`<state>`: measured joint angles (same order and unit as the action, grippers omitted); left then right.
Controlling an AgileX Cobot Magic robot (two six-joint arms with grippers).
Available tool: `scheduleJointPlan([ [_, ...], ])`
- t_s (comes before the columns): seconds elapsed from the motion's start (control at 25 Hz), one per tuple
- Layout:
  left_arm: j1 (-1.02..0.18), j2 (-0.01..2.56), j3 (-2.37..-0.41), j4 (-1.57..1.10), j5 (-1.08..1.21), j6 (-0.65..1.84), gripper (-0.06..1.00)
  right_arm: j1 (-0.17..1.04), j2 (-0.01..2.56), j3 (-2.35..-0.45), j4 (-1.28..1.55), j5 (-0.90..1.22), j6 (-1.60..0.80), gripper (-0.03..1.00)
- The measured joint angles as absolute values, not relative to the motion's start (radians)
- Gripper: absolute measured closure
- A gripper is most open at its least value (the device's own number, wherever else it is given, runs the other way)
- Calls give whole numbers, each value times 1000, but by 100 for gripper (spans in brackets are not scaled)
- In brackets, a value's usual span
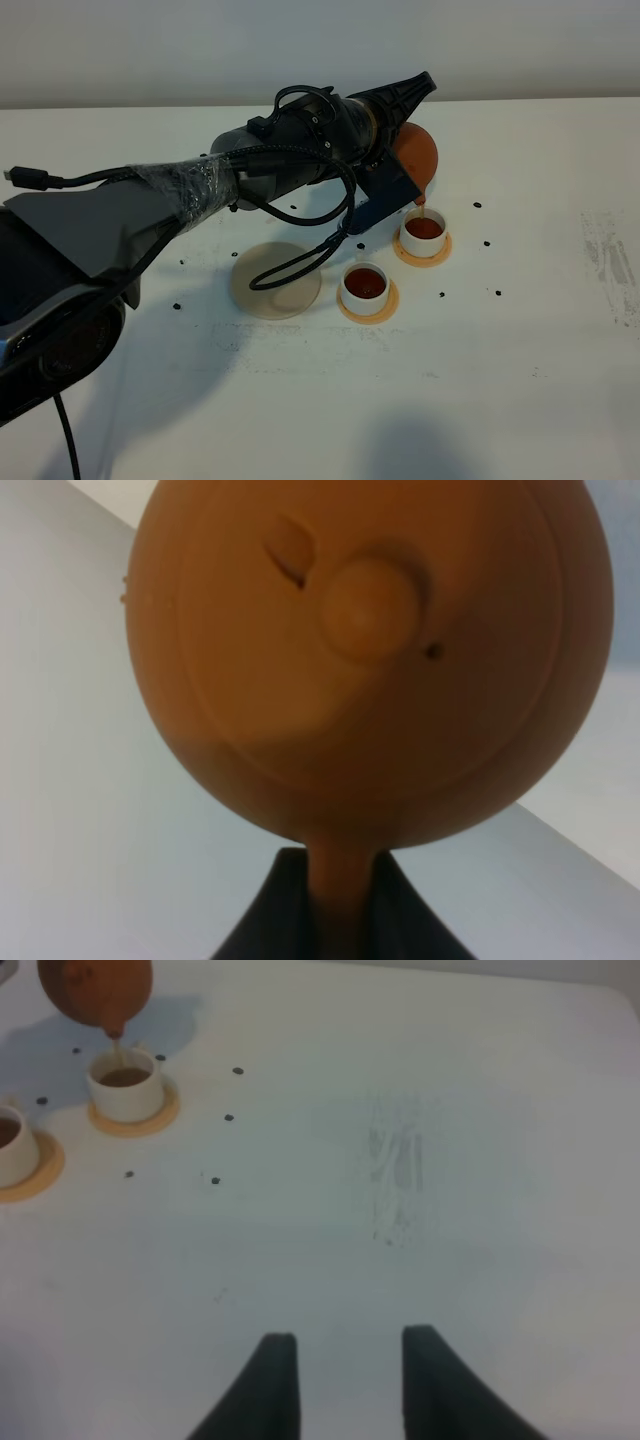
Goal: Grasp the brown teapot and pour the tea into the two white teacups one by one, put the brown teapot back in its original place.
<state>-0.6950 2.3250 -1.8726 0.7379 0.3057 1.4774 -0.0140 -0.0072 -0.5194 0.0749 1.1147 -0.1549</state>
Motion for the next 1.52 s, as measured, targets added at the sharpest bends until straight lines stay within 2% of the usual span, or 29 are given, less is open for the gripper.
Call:
scheduleJointPlan([
  [1.2,-695,2325,-1873,745,296,1490,85,-14,-7,-519,75,1115,-155,71],
  [1.52,-695,2324,-1873,611,345,1435,85,-14,-7,-519,75,1115,-155,71],
])
